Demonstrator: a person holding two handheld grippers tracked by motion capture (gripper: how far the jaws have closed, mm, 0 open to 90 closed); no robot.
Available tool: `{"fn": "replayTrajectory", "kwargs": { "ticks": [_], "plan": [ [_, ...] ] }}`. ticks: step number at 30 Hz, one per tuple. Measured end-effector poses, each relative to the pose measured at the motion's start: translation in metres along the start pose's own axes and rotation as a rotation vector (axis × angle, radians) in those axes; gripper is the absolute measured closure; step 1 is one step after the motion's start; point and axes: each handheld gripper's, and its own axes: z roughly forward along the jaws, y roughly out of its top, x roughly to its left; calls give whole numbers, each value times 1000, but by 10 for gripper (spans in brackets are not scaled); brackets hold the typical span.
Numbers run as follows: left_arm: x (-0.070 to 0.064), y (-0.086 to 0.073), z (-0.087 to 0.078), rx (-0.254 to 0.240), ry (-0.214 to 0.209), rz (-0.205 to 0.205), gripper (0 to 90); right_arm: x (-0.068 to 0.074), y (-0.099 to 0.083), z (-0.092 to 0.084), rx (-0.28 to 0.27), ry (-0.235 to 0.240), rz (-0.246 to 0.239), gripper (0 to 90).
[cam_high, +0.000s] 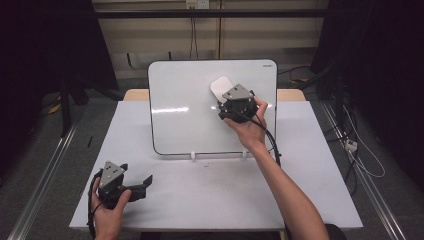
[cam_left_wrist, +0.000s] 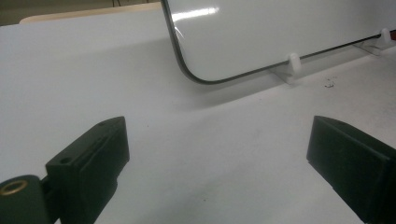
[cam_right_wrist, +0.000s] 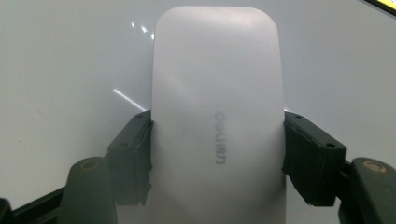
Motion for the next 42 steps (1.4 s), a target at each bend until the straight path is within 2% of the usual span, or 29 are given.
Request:
{"fn": "replayTrajectory", "kwargs": {
  "ticks": [6,9,13,22,28,32,42],
  "plan": [
    [0,0,0,4,0,-1,57,1,0,-3,-15,20,13,316],
    [-1,1,0,1,0,-2,57,3,5,-12,-47,23,4,316],
    [-3,1,-1,-7,-4,7,57,5,5,-18,-50,28,-6,316],
    [-3,2,0,1,0,9,57,-5,-10,-24,-58,40,25,316],
    [-4,2,0,-3,1,12,57,-10,-12,-33,-64,35,25,316],
    [-3,1,1,1,-2,11,57,-14,-13,-37,-74,37,42,316],
    [-1,1,1,5,-4,1,57,-20,-19,-42,-59,31,43,316]
  ]
}}
